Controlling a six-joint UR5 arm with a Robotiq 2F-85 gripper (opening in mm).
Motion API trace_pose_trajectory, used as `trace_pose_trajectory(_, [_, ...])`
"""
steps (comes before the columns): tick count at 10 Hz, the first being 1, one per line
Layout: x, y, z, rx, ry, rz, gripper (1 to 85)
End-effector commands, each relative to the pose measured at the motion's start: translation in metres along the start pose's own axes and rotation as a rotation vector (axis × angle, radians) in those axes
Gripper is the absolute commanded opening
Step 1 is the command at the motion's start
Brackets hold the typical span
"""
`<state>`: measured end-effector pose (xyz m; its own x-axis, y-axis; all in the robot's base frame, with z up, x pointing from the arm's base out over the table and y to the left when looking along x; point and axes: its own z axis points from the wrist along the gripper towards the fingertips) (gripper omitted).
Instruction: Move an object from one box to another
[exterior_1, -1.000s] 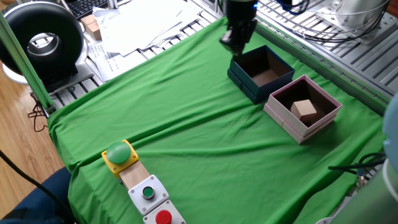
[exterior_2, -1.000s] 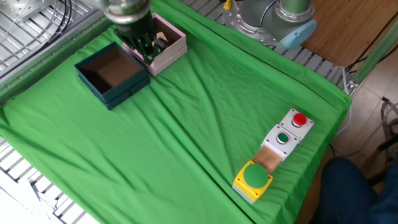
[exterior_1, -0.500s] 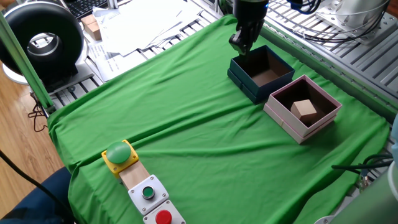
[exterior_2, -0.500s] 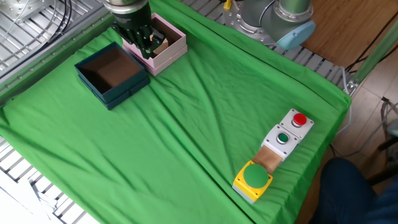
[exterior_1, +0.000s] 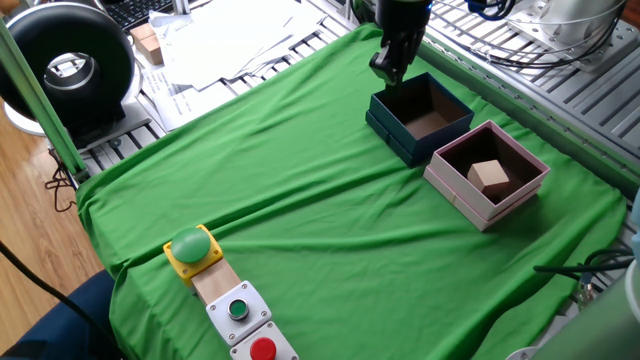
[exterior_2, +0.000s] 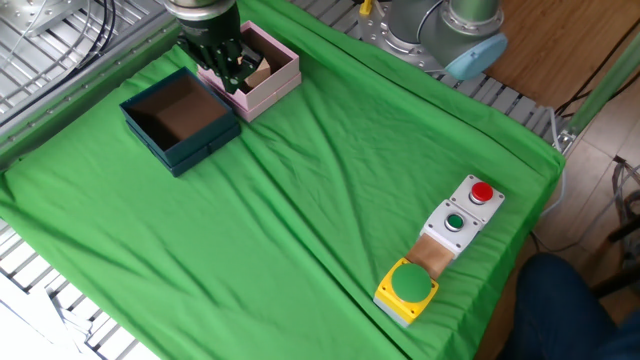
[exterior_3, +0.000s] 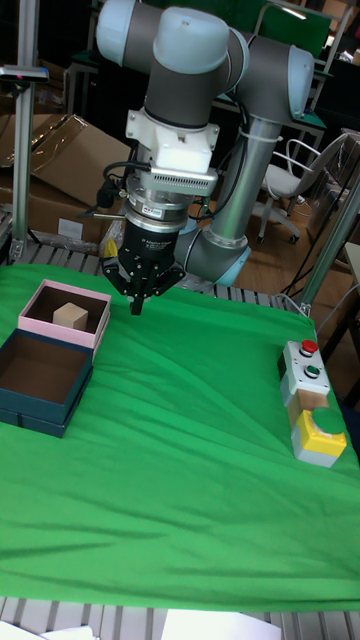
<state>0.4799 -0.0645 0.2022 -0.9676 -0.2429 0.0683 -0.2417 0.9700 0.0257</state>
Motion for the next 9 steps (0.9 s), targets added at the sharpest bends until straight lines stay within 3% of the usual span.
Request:
trace_pose_trajectory(1, [-0.004,-0.001,-0.002,0.001,-0.017,-0.015,2.3])
trace_pose_trajectory(3, [0.001,0.004,-0.002,-0.016,0.003,0.029,2.3])
trace_pose_trajectory(6, [-0.007,-0.001,-0.002,0.002,-0.028,0.026,2.3])
trace_pose_trajectory(8, [-0.002,-0.001,-0.002,0.002,-0.01,0.027,2.3])
trace_pose_trajectory(9, [0.0,-0.011,-0.002,0.031,-0.017,0.008,2.3])
